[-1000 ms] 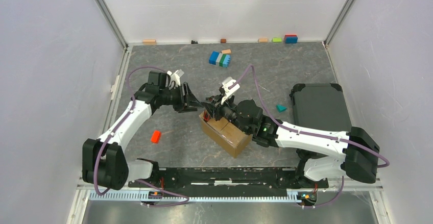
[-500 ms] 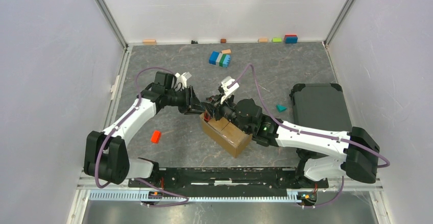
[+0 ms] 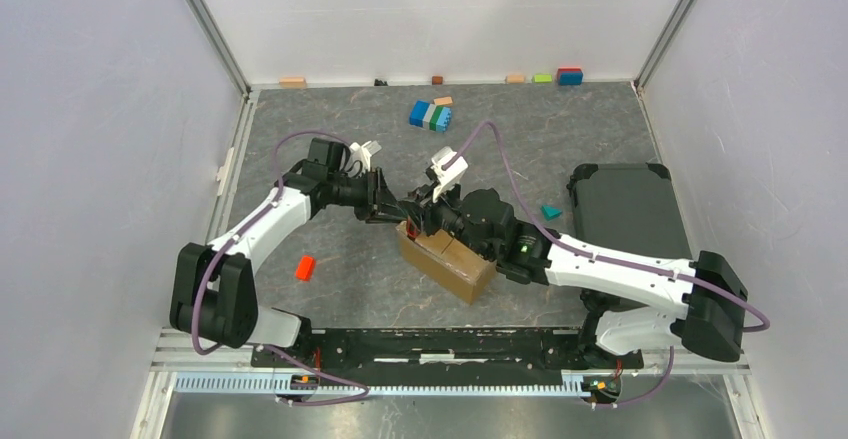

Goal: Unpack the express box
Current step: Cut the express box at the center of the board.

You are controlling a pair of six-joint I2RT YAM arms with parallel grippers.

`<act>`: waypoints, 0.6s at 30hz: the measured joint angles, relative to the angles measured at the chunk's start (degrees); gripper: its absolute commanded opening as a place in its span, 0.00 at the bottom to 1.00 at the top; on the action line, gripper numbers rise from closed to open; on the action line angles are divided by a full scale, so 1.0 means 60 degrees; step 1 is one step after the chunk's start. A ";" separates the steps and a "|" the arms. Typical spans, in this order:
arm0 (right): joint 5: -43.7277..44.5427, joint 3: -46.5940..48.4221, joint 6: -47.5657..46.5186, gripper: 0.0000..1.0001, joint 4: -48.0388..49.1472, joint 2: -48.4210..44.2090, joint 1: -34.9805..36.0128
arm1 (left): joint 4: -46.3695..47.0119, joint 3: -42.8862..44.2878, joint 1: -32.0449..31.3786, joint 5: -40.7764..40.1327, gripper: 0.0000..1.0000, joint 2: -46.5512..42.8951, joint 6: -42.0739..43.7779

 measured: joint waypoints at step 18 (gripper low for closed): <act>0.0579 -0.0087 -0.0390 0.00 -0.0419 -0.0357 -0.0062 | -0.0514 0.2251 -0.0073 -0.0783 0.33 0.1749 0.0324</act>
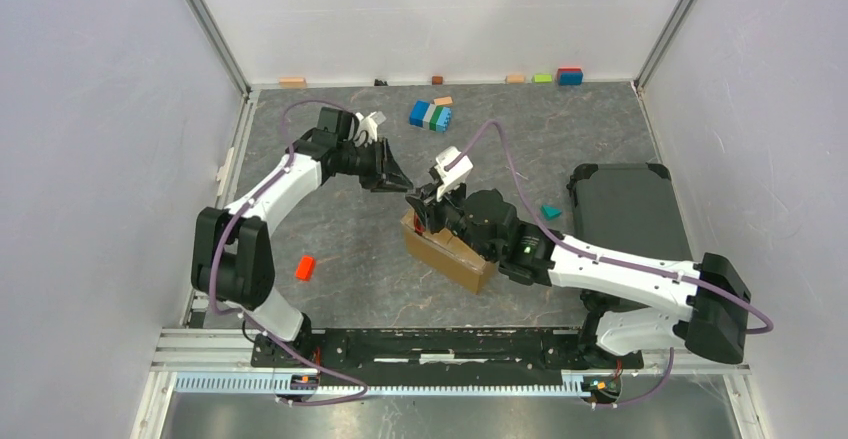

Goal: Unpack the express box
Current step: Cut the express box at the center of the board.

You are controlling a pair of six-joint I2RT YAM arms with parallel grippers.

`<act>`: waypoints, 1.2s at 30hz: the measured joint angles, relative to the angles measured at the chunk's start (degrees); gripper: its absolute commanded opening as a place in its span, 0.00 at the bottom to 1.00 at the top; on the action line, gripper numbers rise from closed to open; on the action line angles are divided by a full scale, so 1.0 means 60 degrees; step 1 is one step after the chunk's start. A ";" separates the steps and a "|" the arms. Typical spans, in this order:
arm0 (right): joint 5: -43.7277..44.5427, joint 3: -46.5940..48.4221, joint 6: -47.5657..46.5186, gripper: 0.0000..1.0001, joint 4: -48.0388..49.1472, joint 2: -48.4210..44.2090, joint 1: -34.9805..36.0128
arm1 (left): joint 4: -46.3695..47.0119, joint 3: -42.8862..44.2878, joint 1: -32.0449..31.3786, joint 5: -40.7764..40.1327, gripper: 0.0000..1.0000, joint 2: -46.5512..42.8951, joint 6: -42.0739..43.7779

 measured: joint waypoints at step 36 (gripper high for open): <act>0.0798 0.1206 -0.0171 0.00 0.0721 0.1807 -0.0554 | 0.1617 -0.1708 0.0095 -0.1020 0.47 -0.1228 -0.1443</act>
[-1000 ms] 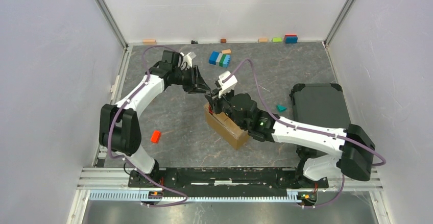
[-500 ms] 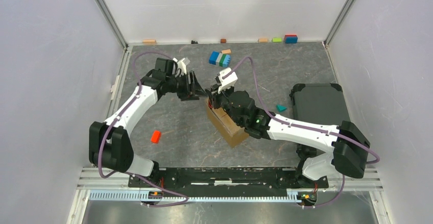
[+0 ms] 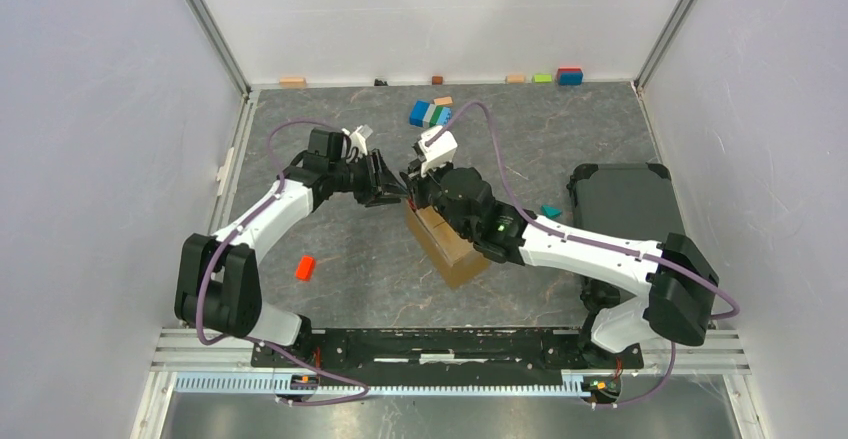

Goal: Unpack the express box
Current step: Cut the express box at the center of the board.

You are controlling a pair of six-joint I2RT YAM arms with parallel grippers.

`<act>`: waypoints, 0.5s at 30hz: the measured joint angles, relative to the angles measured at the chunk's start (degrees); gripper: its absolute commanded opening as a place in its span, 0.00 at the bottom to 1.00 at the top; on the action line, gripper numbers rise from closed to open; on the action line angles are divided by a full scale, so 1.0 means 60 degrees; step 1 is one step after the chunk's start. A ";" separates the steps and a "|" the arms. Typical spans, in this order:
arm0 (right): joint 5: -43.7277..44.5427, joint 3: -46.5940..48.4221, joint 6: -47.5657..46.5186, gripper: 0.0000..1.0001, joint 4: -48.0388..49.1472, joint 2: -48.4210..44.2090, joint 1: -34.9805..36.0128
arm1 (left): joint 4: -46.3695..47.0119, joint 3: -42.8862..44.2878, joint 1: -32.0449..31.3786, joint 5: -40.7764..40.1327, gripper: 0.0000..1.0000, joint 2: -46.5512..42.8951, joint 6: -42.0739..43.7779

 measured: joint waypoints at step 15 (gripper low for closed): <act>-0.0386 0.0594 0.0408 0.00 -0.1541 0.0036 -0.0073 | 0.0146 -0.0197 -0.0193 -0.0692 0.45 -0.0255 -0.0623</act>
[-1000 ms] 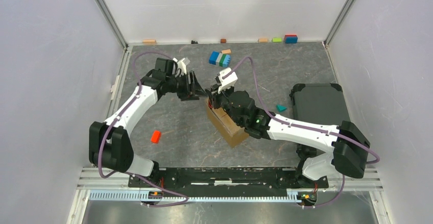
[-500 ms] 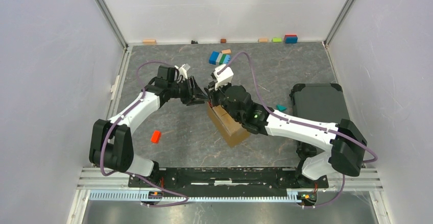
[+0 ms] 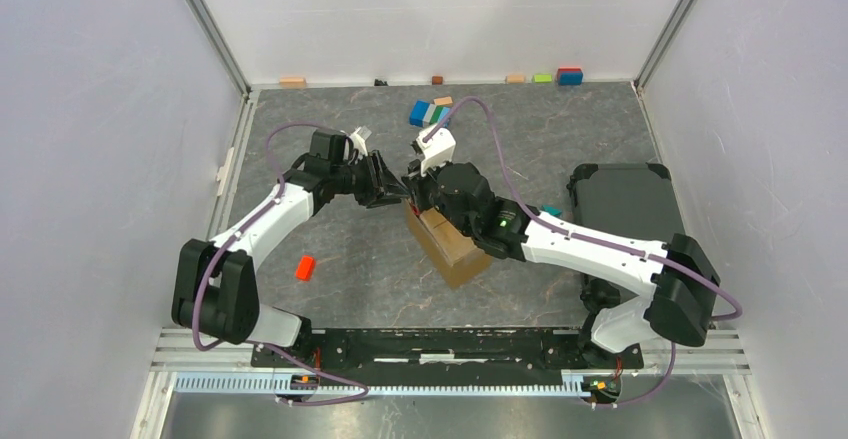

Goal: Unpack the express box
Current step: Cut the express box at the center of the board.

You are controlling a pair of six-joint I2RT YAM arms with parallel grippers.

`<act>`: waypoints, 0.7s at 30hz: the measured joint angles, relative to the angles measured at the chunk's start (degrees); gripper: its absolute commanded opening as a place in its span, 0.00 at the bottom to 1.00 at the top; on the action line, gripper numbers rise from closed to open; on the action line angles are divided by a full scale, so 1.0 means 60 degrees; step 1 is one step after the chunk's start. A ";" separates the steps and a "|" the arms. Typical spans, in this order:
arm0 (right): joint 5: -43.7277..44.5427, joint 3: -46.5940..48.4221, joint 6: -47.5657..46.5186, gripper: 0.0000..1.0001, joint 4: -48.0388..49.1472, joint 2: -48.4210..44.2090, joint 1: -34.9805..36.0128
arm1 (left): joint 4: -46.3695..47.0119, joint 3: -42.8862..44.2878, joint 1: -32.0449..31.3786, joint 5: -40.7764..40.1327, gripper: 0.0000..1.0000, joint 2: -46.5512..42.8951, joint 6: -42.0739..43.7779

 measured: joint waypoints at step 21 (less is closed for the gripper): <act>-0.0175 -0.0634 0.0605 0.00 -0.0871 -0.1180 0.0004 | 0.0051 -0.0011 -0.0222 -0.0437 0.45 -0.0091 -0.0266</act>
